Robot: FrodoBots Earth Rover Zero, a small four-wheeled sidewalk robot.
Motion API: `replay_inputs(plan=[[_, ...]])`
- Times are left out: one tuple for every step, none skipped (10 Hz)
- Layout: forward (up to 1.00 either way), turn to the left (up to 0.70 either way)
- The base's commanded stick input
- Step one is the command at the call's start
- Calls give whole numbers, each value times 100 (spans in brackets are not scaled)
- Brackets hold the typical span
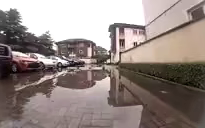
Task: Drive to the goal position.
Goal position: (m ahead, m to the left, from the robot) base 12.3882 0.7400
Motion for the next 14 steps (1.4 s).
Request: replay_inputs(plan=[[50,0],[50,0],[50,0],[50,0],[50,0],[50,0],[50,0],[50,0],[50,0],[50,0],[50,0],[50,0],[50,0],[50,0]])
